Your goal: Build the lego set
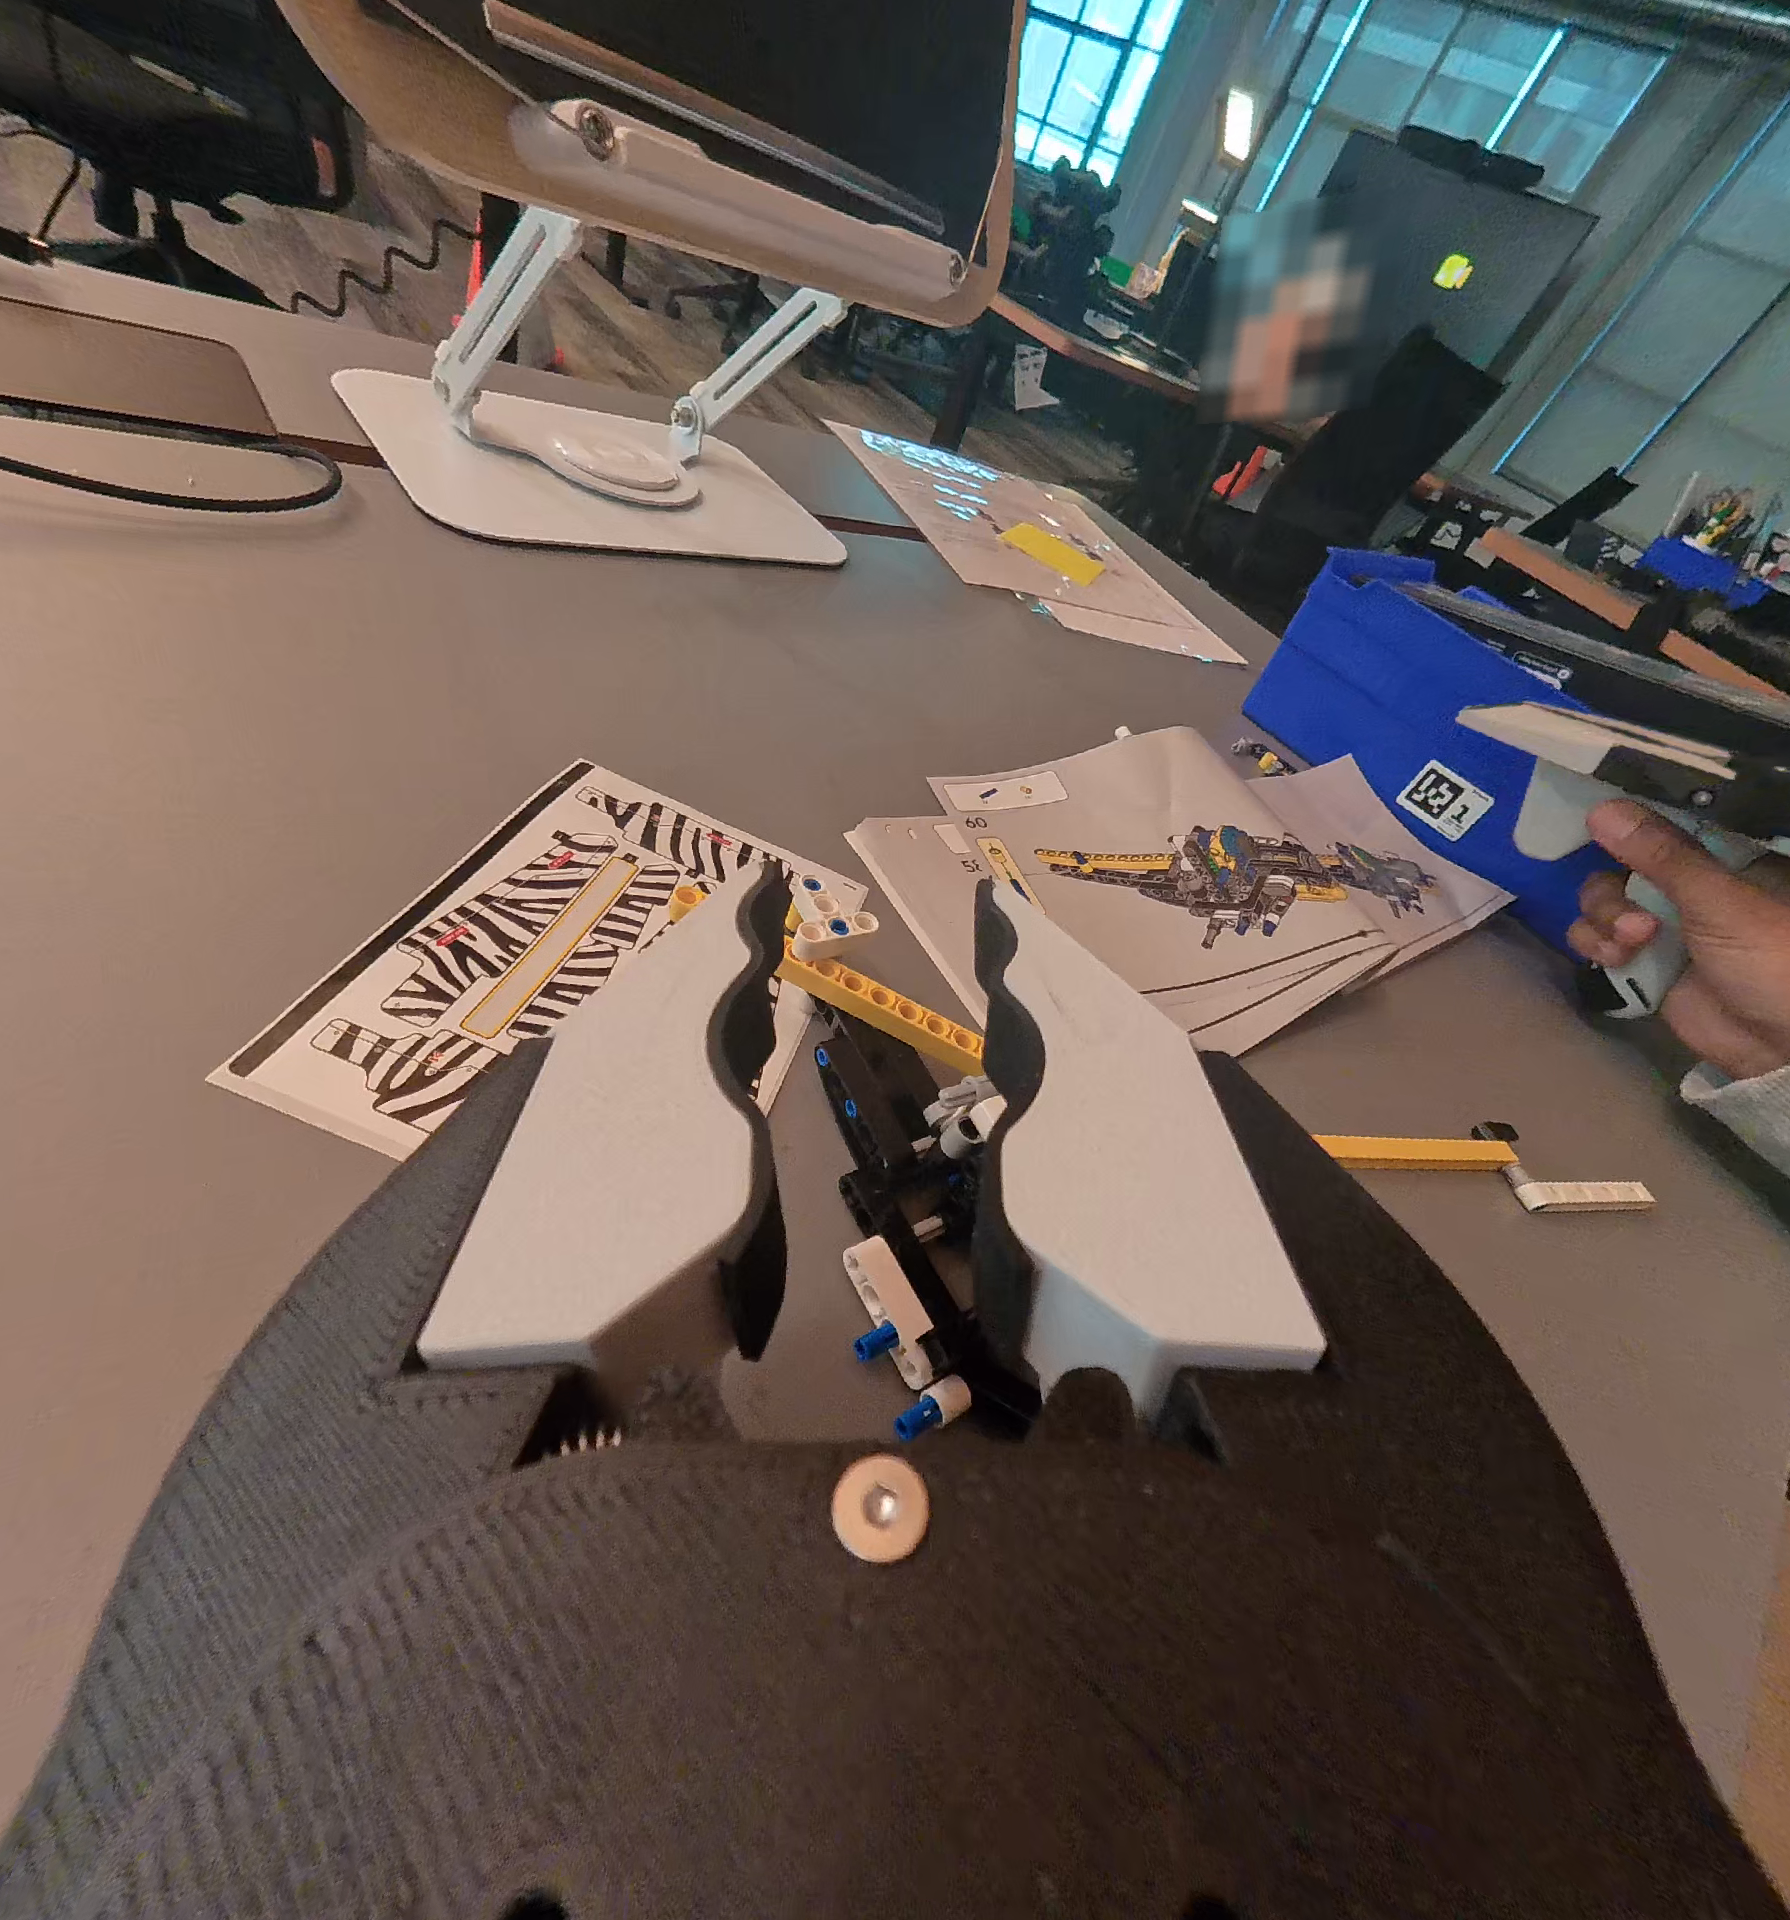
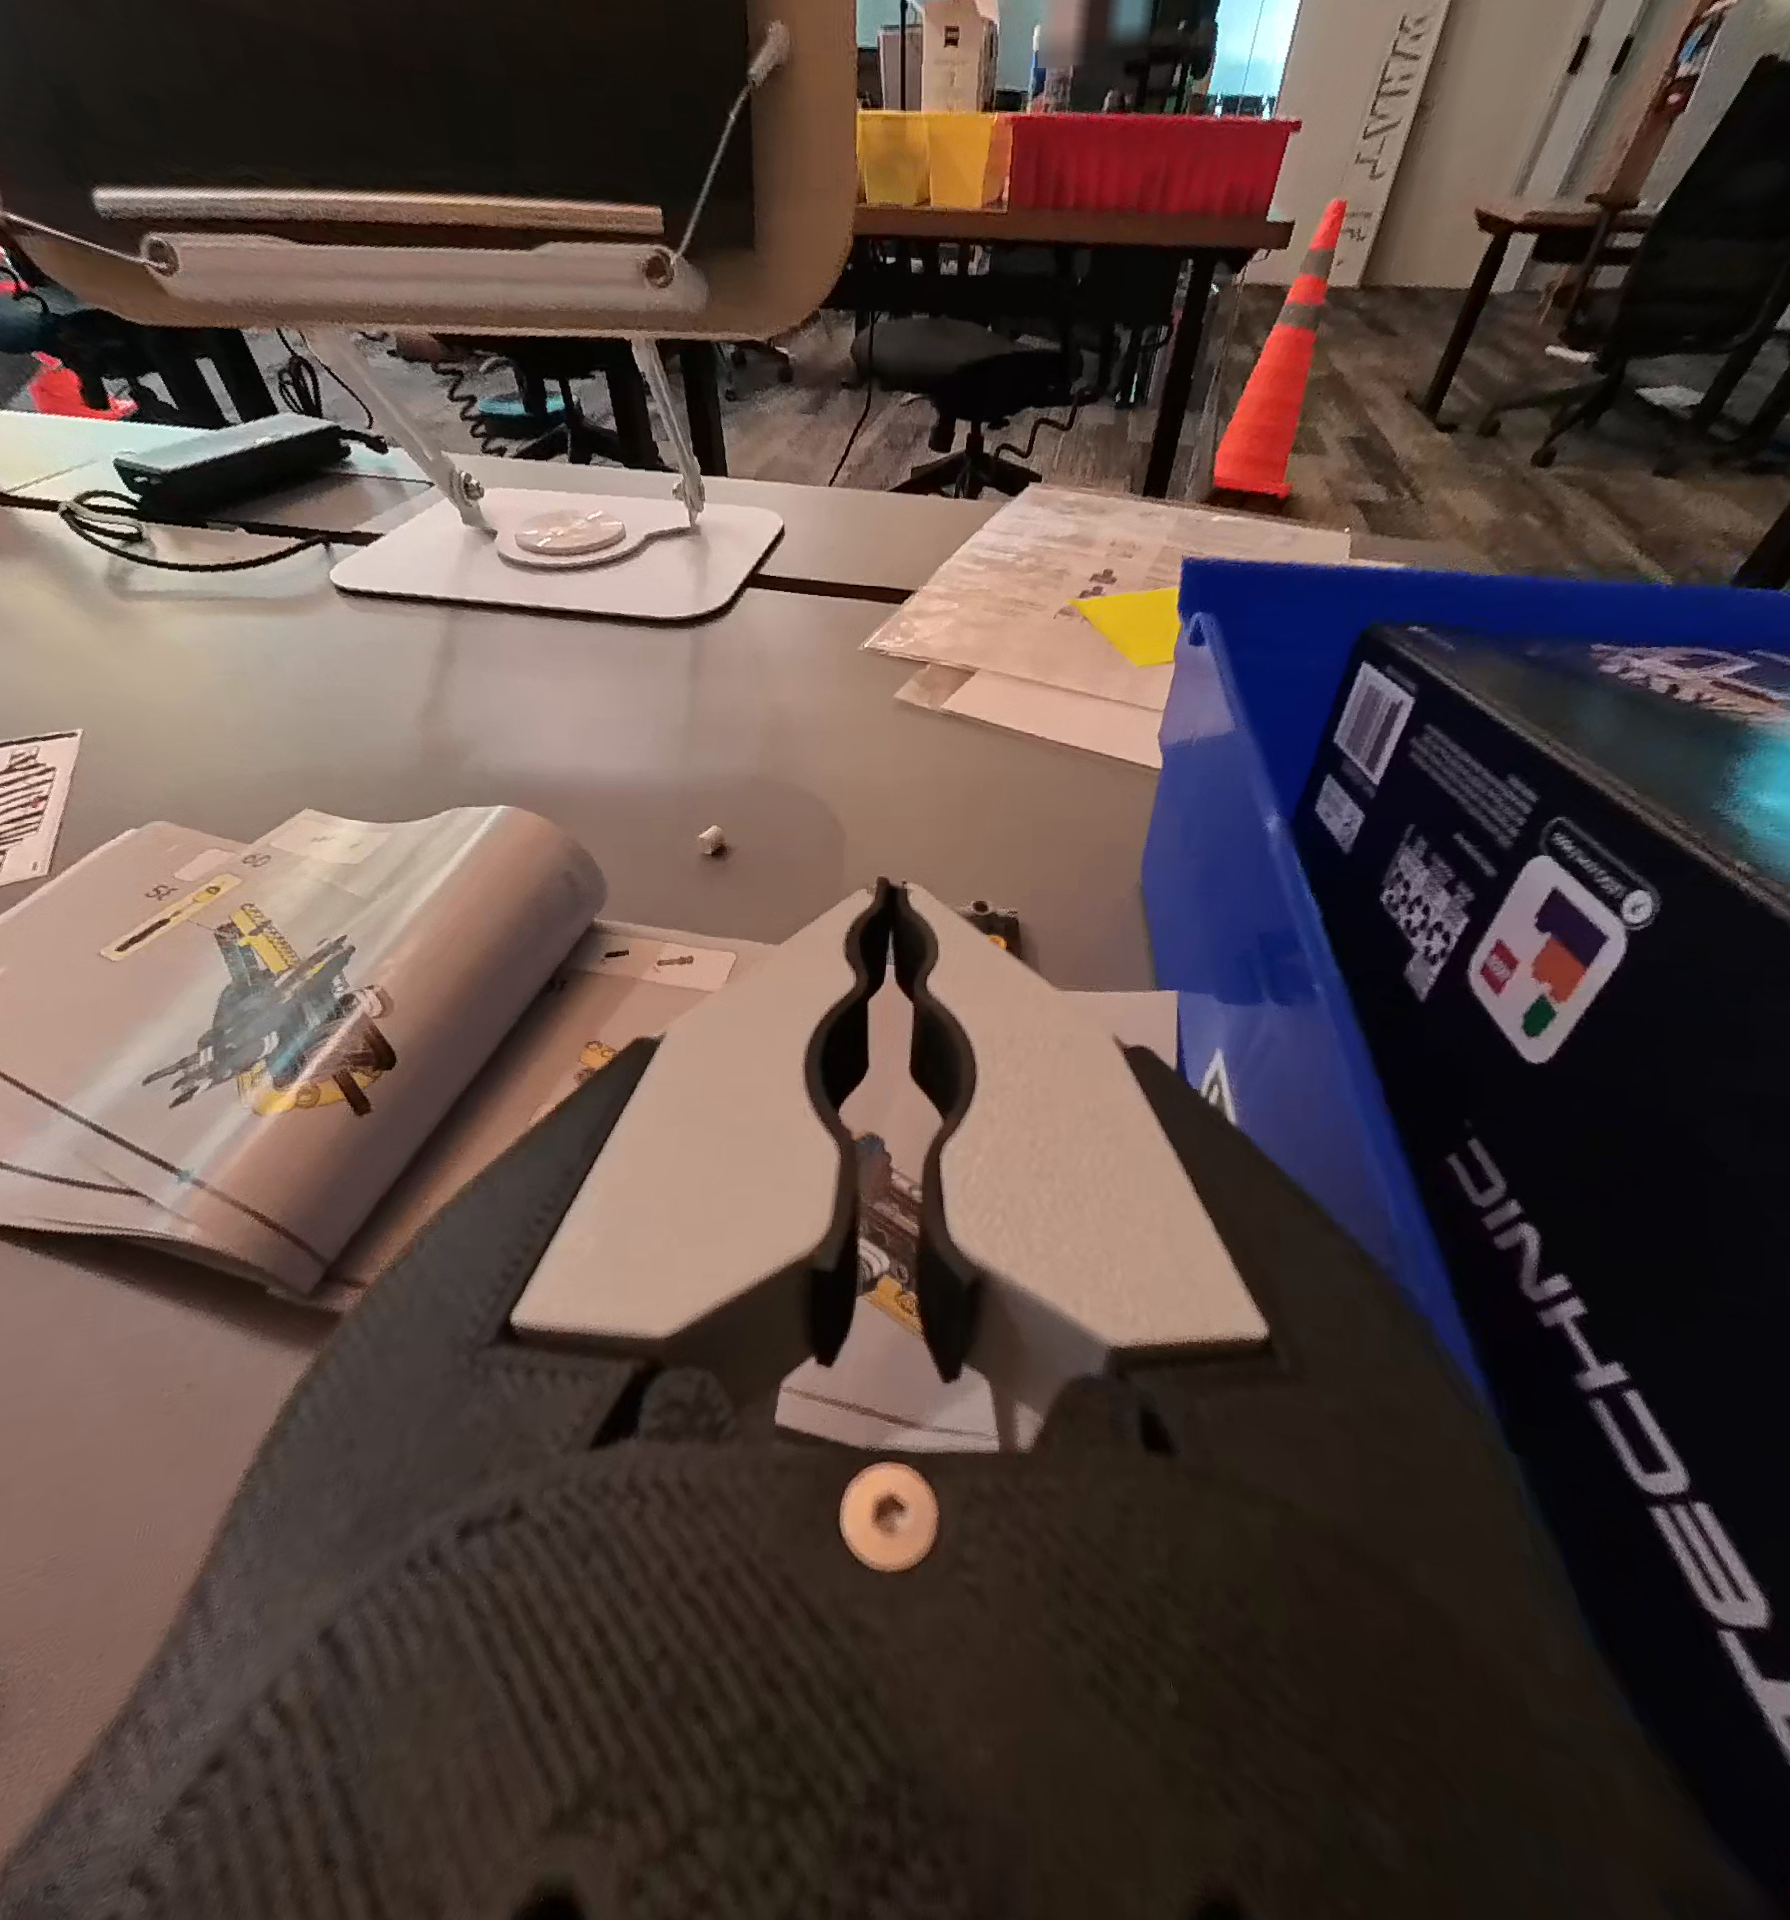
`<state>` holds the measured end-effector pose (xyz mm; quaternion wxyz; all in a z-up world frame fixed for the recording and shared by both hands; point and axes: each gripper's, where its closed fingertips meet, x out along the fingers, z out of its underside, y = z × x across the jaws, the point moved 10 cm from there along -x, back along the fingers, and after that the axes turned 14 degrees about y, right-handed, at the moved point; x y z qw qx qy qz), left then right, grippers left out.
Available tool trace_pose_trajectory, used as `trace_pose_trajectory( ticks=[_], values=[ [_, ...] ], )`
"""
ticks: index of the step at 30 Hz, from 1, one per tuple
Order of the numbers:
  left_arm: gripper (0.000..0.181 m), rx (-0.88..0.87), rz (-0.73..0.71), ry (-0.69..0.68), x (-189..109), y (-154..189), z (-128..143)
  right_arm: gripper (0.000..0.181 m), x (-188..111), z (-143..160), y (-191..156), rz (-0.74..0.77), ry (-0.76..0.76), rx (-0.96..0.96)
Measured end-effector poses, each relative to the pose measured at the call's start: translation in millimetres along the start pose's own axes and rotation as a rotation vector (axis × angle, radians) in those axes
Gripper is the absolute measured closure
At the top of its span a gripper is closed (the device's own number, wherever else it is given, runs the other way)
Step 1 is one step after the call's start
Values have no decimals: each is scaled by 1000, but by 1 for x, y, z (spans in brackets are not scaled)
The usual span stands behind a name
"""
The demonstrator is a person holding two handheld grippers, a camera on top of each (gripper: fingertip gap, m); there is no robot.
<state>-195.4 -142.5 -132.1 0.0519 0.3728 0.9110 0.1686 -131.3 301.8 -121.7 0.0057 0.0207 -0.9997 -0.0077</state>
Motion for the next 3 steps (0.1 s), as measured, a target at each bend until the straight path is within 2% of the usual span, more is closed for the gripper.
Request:
trace_pose_trajectory(
  ticks=[1,3],
  values=[
    [146,1,0,-1,0,0,0,181,0,0,0,-1,1,1],
    [147,4,0,-2,0,0,0,181,1,4,1,-5,-17,10]
  ],
)
